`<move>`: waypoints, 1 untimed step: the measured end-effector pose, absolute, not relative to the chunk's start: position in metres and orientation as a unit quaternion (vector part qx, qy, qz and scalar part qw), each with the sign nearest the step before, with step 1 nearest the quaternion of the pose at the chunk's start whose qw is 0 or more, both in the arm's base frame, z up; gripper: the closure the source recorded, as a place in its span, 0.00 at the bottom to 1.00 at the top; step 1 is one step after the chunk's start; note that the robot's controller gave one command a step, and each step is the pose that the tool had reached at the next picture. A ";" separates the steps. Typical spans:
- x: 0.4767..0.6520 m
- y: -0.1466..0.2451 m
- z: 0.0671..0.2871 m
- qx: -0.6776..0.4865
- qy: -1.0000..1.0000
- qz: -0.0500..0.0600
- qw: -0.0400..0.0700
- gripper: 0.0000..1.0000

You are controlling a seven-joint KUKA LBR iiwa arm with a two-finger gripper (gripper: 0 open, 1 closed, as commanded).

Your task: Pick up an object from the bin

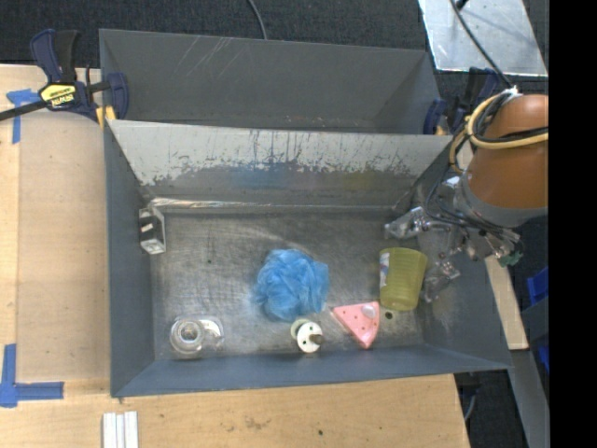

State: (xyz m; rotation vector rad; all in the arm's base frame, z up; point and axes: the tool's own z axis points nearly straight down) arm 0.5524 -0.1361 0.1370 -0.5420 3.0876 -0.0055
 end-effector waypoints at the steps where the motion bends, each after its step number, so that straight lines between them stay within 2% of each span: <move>1: 0.554 -0.140 0.109 -0.141 0.990 0.000 0.001 0.00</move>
Offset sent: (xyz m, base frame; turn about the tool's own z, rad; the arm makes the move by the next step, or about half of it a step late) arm 0.0163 0.0006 -0.0173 -0.4439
